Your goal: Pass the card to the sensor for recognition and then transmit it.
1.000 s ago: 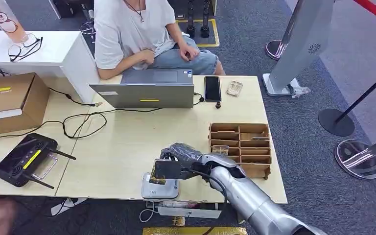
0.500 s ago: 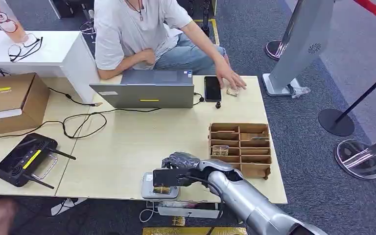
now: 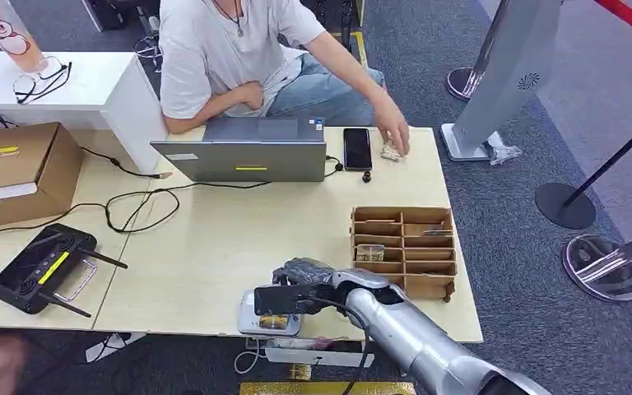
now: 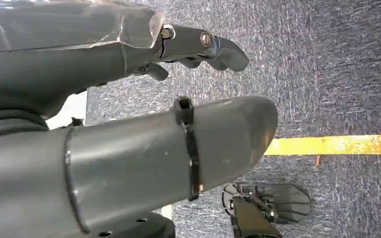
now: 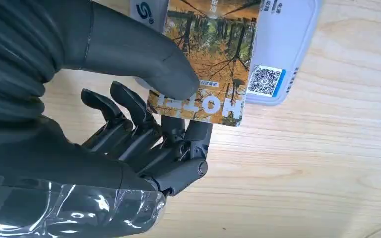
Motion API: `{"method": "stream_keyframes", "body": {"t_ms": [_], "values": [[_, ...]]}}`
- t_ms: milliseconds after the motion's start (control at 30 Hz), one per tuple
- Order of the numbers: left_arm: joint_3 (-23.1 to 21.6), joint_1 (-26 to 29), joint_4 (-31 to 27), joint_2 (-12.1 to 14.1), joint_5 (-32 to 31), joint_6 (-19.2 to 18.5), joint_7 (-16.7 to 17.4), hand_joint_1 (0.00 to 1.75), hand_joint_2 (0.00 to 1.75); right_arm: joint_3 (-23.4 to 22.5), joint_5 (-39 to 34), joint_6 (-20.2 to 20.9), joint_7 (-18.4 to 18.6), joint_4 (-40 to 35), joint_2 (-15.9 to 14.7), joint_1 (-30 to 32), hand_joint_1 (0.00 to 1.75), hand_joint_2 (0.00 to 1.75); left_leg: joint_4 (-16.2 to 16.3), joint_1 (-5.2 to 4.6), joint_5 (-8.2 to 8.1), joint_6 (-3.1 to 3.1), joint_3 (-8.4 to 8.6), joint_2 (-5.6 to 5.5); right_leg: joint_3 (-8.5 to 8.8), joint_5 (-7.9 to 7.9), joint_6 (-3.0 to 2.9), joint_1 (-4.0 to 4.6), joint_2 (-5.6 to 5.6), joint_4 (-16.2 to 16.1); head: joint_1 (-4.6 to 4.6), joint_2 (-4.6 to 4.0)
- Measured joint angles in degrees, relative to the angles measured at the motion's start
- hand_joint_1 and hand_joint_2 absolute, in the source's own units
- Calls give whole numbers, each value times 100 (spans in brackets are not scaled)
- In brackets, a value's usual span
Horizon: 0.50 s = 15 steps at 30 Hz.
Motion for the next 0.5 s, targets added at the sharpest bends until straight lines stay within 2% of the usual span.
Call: {"method": "stream_keyframes", "body": {"t_ms": [500], "values": [[0,0,0,-2,13,0,11,0,0,7,-87,-332,188,350,179,-83,175,175,0,0,0,0,0,0,0,0,0,0,0,0,0,0]]}}
